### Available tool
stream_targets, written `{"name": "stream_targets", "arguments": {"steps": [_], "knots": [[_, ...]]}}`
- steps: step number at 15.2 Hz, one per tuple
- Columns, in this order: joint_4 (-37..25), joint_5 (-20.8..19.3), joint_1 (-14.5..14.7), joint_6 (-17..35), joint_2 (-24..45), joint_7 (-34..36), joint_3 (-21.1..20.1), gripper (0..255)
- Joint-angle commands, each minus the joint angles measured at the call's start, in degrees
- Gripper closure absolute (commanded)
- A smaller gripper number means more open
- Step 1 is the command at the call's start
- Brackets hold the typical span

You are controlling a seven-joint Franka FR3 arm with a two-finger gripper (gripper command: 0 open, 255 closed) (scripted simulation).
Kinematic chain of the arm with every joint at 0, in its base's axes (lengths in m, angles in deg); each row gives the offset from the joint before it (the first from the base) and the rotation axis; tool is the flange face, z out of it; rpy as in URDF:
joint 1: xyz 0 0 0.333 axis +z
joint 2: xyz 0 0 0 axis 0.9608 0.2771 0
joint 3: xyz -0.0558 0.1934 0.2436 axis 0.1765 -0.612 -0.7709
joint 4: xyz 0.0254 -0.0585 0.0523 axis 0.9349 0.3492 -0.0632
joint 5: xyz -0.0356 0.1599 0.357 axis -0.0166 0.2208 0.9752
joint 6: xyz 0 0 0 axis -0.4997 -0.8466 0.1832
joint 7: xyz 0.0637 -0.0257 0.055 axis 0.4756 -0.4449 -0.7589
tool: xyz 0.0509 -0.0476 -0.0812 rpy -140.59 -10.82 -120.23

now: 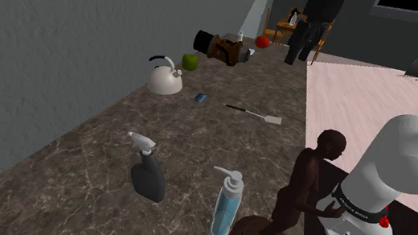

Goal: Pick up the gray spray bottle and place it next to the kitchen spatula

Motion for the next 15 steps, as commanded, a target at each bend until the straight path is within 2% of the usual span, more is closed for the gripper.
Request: {"name": "stream_targets", "arguments": {"steps": [1, 8, 15], "knots": [[0.0, 0.0, 0.0, 0.0, 0.0, 0.0, 0.0, 0], [0.0, 4.1, 3.2, 7.2, 6.9, 6.1, -7.6, 0], [-3.0, 6.3, 5.6, 14.2, 16.4, 12.1, -15.2, 0]]}}
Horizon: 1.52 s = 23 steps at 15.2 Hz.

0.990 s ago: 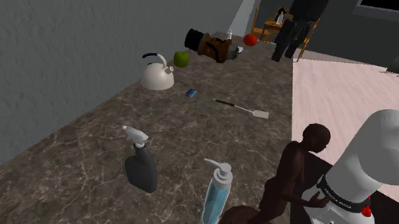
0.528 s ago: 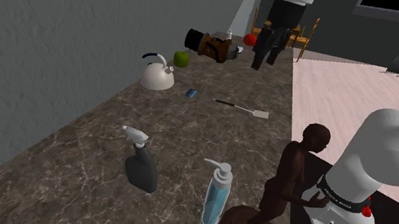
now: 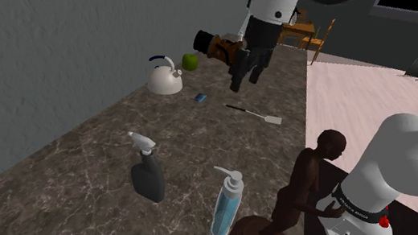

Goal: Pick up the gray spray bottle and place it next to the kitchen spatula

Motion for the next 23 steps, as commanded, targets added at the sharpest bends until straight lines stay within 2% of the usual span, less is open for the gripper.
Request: {"name": "stream_targets", "arguments": {"steps": [1, 8, 15, 19, 23], "knots": [[-1.3, 0.3, 0.6, 2.1, 3.2, 1.9, -2.2, 0], [-7.8, -1.3, 2.0, 7.8, 15.3, 8.9, -9.5, 0], [-17.3, -7.6, 3.7, 11.5, 29.5, 17.6, -15.6, 0], [-24.0, -12.8, 6.1, 12.1, 38.0, 22.8, -17.6, 0], [-22.3, -13.6, 6.4, 14.9, 39.4, 23.3, -17.4, 0]]}}
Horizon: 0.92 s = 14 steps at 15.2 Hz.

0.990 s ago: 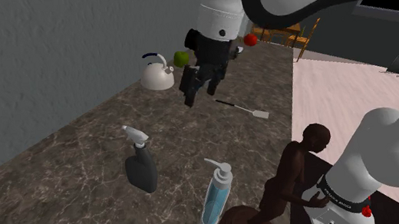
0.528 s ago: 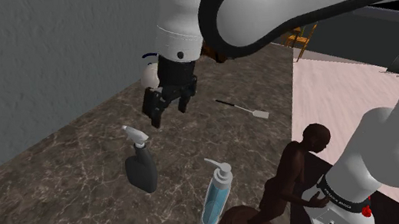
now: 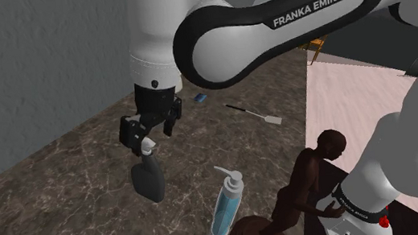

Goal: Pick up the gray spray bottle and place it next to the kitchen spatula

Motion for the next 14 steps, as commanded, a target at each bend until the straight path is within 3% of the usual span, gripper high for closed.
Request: {"name": "stream_targets", "arguments": {"steps": [1, 11, 12, 14], "knots": [[0.7, -0.6, 0.2, 1.5, 0.9, 0.5, 0.0, 0], [1.6, -1.3, 0.4, 3.2, 1.9, 0.9, 0.1, 0], [1.6, -1.3, 0.4, 3.2, 1.9, 0.9, 0.1, 255], [1.6, -1.3, 0.4, 3.2, 1.9, 0.9, 0.1, 255]]}}
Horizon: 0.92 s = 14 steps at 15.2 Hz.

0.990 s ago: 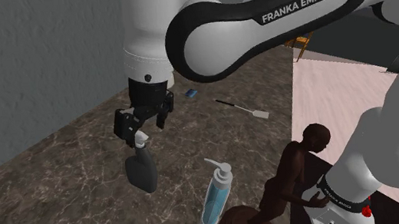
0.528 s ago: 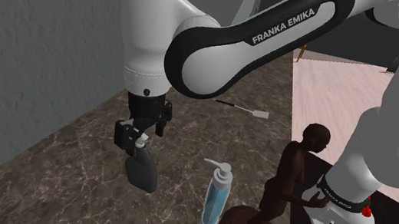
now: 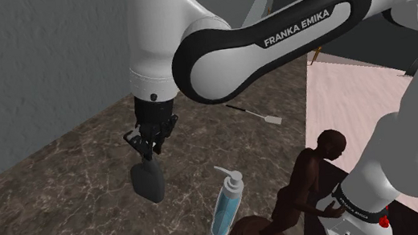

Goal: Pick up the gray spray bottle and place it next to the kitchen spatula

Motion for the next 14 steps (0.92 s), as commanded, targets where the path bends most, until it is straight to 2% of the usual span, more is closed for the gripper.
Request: {"name": "stream_targets", "arguments": {"steps": [1, 7, 14], "knots": [[0.0, 0.0, 0.0, 0.0, 0.0, 0.0, 0.0, 255], [0.0, 0.0, 0.0, 0.0, 0.0, 0.0, 0.0, 255], [-3.3, 1.3, -0.3, -5.0, -1.9, -0.8, -0.2, 255]]}}
